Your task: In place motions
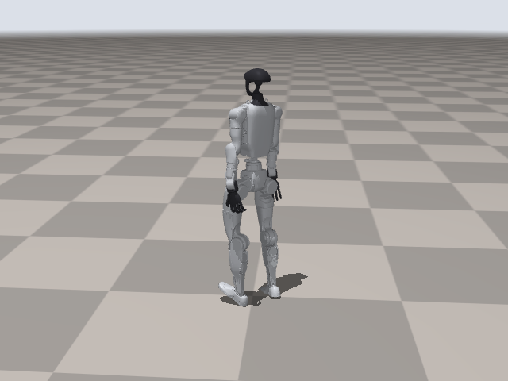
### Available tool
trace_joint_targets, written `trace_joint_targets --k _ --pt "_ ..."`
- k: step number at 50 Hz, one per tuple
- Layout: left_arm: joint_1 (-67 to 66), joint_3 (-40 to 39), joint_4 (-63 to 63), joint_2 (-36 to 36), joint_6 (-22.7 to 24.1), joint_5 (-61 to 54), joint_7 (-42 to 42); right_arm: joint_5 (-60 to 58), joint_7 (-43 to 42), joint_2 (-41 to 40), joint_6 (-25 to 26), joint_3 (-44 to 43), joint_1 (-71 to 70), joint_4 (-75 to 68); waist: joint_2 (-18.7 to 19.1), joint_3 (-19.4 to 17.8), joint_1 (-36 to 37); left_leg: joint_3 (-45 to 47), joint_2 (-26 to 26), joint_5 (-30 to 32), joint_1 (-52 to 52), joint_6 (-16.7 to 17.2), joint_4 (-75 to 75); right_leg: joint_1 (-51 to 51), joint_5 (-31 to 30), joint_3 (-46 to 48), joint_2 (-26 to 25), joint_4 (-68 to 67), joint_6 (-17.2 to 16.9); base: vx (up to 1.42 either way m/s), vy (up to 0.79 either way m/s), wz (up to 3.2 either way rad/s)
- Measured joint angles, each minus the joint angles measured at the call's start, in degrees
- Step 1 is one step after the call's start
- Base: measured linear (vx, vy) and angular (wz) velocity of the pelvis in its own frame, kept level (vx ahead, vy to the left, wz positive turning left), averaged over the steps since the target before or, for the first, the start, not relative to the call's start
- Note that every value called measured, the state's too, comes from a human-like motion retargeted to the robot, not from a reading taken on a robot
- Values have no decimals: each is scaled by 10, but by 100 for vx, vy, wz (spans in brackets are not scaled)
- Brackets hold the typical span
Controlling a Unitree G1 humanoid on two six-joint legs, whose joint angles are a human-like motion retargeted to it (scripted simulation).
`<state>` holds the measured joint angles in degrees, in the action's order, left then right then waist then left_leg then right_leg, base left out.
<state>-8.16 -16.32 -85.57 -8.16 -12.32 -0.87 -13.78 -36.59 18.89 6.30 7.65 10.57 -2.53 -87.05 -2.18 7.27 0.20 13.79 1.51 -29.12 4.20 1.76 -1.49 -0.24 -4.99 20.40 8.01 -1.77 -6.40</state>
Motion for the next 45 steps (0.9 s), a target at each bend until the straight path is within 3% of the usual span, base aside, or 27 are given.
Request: trace_joint_targets --k 45 --pt "-1 1 2 1 -1 0 0 -3 4 -3 -2 4 -1 6 3 0 0 2 1 -2 0 -1 -1 0 1 -2 1 0 -1 0 0 0"
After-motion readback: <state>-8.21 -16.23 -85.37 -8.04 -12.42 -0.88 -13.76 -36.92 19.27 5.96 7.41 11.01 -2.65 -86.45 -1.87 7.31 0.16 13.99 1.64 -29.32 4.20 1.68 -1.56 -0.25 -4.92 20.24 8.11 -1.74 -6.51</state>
